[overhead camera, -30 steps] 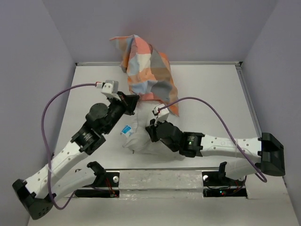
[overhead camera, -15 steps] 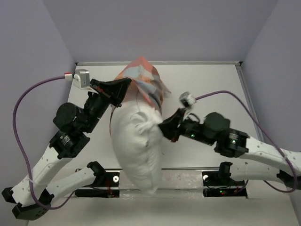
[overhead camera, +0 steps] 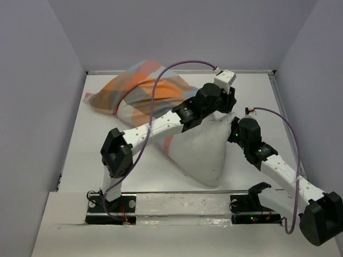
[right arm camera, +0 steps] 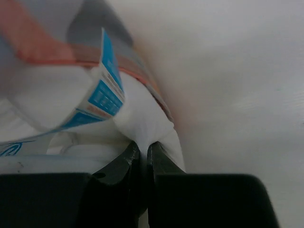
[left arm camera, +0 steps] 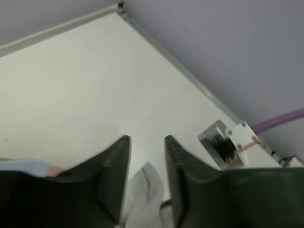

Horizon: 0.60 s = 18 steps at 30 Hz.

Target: Put the pillow into the pillowcase

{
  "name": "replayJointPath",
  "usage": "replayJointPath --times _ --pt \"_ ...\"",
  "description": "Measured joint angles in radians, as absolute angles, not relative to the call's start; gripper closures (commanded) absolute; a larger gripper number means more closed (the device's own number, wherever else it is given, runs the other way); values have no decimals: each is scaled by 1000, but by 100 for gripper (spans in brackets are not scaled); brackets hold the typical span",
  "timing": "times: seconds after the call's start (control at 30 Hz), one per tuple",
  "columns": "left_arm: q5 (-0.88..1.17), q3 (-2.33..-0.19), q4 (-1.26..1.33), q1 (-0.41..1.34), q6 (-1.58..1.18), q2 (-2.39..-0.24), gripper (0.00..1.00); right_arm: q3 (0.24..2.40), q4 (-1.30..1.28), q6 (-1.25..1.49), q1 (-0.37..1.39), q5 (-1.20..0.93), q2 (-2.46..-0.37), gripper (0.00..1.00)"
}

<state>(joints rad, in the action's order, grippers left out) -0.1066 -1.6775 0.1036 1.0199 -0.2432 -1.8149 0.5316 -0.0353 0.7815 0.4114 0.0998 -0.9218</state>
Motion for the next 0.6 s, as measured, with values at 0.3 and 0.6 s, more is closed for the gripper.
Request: replayJointPath --times 0.3,0.6 --pt "-118 -2407 -220 957 -172 -2192 7 718 -115 783 283 22 -1077 84" --pt "-454 -1706 -128 1172 -1 -1554 13 772 -204 648 159 49 -1043 16"
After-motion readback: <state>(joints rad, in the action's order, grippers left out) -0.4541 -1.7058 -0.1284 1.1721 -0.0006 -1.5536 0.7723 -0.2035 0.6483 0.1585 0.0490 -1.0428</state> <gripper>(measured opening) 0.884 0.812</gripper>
